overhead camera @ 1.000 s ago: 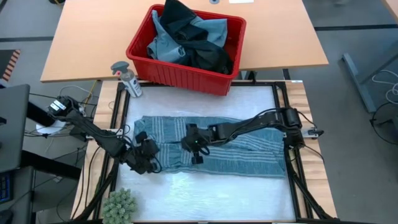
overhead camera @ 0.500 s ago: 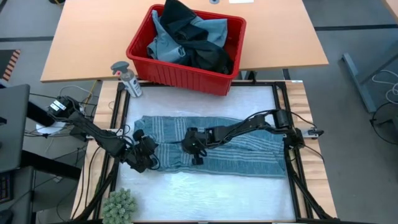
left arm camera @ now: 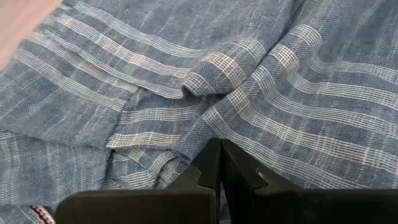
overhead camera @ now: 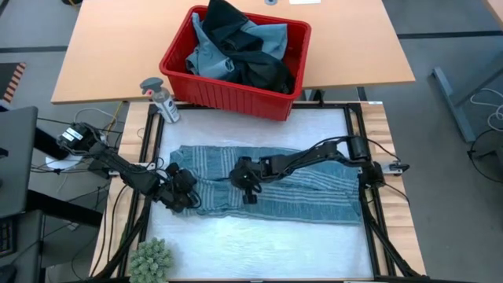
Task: Fold Laundry from Bin
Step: Fold the light blue shirt
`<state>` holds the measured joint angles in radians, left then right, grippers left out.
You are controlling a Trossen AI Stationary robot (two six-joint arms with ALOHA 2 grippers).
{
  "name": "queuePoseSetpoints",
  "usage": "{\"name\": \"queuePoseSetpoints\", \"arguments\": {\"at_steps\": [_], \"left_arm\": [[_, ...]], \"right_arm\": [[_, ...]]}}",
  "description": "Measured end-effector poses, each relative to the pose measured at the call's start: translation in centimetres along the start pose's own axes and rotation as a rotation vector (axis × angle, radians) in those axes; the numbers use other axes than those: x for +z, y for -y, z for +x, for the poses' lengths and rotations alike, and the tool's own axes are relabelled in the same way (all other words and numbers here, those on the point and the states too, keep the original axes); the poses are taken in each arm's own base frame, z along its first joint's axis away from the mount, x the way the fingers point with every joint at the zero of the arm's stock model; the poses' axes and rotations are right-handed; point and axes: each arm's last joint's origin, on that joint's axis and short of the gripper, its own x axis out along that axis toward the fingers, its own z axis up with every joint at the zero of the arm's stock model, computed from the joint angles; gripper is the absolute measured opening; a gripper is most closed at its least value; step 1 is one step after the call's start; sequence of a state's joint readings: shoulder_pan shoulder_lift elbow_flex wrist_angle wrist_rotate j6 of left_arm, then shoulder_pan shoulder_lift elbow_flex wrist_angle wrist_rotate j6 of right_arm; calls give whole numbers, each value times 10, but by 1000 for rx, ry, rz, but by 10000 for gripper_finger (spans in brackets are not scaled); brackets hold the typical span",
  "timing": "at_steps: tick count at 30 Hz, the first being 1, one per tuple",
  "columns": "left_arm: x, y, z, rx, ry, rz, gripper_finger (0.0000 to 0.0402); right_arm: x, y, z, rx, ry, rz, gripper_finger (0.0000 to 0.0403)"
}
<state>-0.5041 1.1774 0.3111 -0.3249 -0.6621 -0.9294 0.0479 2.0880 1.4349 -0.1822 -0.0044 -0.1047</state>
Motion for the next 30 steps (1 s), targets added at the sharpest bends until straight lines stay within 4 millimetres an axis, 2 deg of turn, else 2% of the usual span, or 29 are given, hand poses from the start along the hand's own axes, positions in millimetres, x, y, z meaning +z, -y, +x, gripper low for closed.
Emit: {"name": "queuePoseSetpoints", "arguments": {"at_steps": [8,11,14,19,24,30], "left_arm": [[13,8,-9,-5,-41,15,0],[25,13,-17,-2,-52,28,0],[42,20,-29,1,-49,61,0],[71,35,-46,-53,45,67,0],[75,39,-46,-56,104,108,0],[71,36,-42,0,150,107,0]], "right_arm": [[14,0,-24,-1,53,10,28],[16,-5,-25,97,72,19,28],[21,-19,-26,185,117,25,28],[26,-53,-22,215,174,-22,26],[25,-68,-12,29,204,-52,42],[23,-65,-6,8,198,-43,90]]}}
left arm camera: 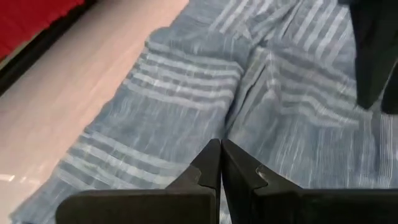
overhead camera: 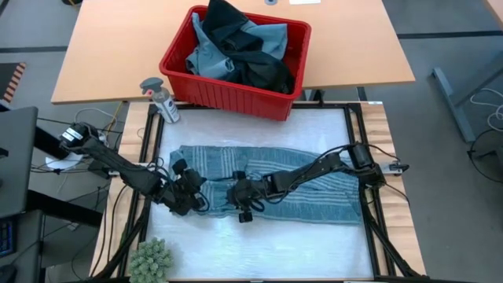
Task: Fold Laundry from Bin
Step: Fold the light blue shirt
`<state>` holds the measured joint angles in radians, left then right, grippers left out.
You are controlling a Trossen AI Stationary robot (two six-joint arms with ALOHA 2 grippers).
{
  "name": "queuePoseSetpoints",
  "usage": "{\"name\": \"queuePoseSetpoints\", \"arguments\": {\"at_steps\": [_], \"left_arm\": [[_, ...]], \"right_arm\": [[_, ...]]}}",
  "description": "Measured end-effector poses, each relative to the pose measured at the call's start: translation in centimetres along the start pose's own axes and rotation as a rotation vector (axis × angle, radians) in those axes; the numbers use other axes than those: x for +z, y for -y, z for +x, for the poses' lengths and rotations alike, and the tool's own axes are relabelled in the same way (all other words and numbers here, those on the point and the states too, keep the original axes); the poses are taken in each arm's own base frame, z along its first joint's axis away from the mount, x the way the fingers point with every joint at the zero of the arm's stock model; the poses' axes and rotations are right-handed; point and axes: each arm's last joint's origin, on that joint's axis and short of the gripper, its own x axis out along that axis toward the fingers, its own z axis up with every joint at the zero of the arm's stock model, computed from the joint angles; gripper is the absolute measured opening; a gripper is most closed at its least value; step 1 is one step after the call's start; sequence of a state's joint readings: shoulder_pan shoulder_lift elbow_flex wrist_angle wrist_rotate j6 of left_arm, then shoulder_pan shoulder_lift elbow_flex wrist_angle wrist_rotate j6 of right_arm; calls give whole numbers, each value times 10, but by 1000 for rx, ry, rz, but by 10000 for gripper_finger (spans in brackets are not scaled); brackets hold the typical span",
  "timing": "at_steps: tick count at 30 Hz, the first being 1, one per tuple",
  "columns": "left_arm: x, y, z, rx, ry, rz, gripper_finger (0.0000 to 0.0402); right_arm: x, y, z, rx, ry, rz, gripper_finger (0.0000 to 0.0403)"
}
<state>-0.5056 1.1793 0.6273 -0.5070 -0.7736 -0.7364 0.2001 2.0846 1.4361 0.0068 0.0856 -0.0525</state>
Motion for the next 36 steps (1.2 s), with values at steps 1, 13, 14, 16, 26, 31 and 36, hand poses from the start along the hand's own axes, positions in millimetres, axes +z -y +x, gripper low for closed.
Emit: {"name": "queuePoseSetpoints", "arguments": {"at_steps": [1,13,14,16,26,31,36], "left_arm": [[-3,0,2,-2,2,-3,0],[-22,-3,13,-25,14,-82,0],[-22,-3,13,-26,15,-77,0],[-22,-2,13,-30,18,-77,0],[-22,-3,13,-26,20,-75,0],[-22,-3,13,-22,22,-75,0],[-22,-3,13,-23,22,-75,0]], "right_arm": [[0,0,0,0,4,0,98],[-8,-2,16,-21,20,8,126],[-10,-2,18,-20,12,10,125],[-16,-3,24,-19,-13,9,124],[-25,1,30,-43,-60,25,112],[-25,4,30,-53,-65,28,65],[-25,4,30,-52,-64,28,16]]}}
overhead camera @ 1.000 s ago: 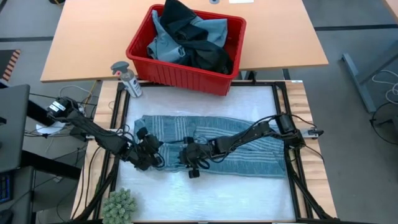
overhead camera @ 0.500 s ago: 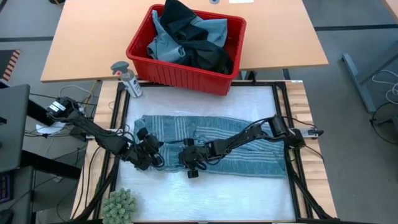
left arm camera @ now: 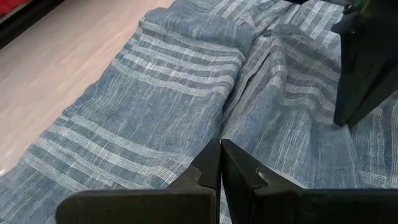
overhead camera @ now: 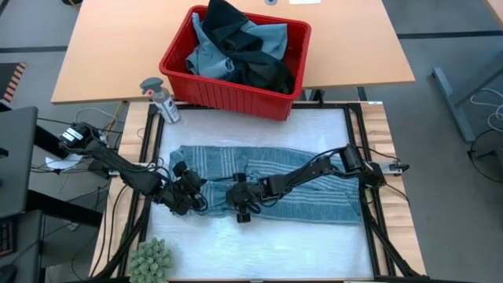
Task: Fold Laundry from Bin
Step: Fold the light blue shirt
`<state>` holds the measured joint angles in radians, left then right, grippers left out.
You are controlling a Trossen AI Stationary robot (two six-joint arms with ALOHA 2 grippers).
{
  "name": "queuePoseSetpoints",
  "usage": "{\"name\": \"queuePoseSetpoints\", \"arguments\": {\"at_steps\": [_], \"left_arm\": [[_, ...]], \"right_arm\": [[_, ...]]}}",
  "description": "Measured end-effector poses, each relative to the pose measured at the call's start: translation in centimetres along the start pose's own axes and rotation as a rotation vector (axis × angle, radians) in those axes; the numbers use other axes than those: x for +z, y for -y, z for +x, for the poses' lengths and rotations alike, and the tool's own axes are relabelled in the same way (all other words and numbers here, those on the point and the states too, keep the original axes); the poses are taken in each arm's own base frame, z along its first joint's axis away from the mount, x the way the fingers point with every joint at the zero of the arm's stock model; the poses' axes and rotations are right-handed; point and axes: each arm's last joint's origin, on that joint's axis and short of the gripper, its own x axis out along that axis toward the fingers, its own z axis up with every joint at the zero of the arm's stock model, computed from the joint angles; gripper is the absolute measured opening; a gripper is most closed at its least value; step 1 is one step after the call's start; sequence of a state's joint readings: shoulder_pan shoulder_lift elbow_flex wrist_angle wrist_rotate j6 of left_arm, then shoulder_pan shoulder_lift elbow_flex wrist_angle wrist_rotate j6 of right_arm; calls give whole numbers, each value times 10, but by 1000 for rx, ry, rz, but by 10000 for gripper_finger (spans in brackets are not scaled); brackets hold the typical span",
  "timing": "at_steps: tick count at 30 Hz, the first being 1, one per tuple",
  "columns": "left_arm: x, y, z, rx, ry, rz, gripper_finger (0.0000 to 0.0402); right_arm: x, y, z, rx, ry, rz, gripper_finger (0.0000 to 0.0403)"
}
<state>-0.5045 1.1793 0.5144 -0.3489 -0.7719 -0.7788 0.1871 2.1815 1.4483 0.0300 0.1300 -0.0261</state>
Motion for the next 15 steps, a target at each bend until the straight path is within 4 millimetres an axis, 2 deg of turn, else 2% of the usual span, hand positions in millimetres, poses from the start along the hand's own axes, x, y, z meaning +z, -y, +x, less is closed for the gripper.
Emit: {"name": "queuePoseSetpoints", "arguments": {"at_steps": [6,11,15], "left_arm": [[0,0,0,2,-2,3,0],[0,0,0,3,-3,19,0],[0,0,0,3,-3,19,0]], "right_arm": [[2,-7,-2,14,-2,-10,19],[21,-18,-9,39,7,-31,16],[28,-26,-13,52,15,-41,16]]}}
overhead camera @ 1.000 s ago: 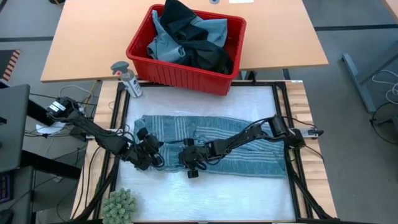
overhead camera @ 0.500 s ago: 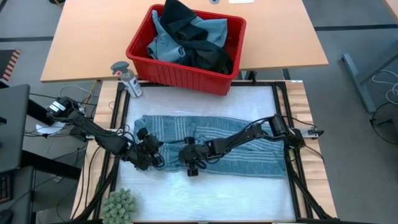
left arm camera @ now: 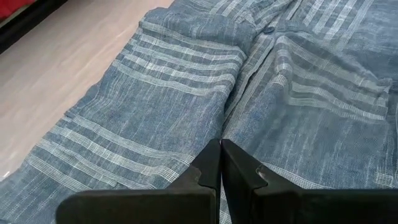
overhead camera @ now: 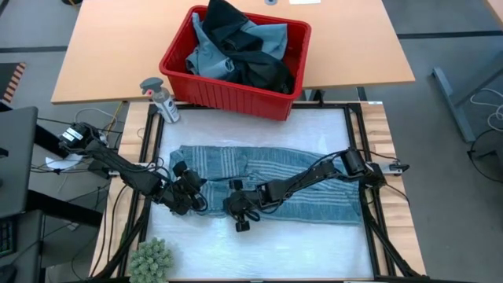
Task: Fold Laundry from Bin
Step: Fold the light blue shirt
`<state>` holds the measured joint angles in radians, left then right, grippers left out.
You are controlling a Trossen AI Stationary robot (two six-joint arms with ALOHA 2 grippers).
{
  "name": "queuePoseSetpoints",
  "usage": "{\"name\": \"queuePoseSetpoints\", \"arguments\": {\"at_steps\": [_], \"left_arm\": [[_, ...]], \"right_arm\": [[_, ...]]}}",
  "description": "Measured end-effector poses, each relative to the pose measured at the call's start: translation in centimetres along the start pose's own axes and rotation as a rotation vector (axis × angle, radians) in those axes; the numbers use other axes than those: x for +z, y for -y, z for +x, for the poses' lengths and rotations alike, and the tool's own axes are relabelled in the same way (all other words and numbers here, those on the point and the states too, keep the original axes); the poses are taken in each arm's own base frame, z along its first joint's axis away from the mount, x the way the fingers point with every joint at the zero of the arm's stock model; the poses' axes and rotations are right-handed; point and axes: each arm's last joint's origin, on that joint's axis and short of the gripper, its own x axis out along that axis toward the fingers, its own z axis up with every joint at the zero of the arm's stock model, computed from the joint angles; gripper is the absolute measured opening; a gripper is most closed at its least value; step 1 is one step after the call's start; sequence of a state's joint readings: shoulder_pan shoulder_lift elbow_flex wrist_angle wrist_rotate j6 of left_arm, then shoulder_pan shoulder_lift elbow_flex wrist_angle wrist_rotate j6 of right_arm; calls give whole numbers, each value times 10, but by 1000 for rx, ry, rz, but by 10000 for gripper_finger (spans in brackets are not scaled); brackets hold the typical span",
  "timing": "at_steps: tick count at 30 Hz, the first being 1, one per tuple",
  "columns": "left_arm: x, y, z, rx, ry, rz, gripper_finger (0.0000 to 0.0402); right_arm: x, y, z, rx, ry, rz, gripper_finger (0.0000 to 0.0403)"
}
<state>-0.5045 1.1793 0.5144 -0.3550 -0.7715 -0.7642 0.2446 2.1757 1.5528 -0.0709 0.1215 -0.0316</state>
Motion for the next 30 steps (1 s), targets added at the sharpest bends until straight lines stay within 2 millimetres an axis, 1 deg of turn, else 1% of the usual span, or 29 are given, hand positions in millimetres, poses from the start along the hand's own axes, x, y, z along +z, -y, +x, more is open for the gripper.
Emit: {"name": "queuePoseSetpoints", "arguments": {"at_steps": [3,7,9,11,14,17,19,23,26,30], "left_arm": [[0,0,0,0,0,-1,0],[0,0,0,-8,-6,-1,0],[1,1,-1,-21,-6,-9,0],[5,0,-4,-37,-2,-9,0],[19,2,-13,-75,40,-22,0],[32,1,-22,-92,106,-52,0],[35,1,-23,-76,143,-72,0],[33,4,-19,-55,138,-39,0],[28,8,-12,-39,115,-23,0],[21,17,-1,-20,89,-10,0]], "right_arm": [[-4,-2,0,11,-34,17,23],[-13,-4,2,50,-94,23,61],[-12,-2,1,51,-95,16,70],[-6,2,-6,46,-74,19,67],[12,14,-21,23,-9,32,47],[16,29,-27,-52,4,43,19],[13,42,-26,-81,-16,56,16],[5,64,-17,-85,-31,109,22],[-5,74,-8,-101,-47,123,20],[-18,78,0,-77,-83,134,17]]}}
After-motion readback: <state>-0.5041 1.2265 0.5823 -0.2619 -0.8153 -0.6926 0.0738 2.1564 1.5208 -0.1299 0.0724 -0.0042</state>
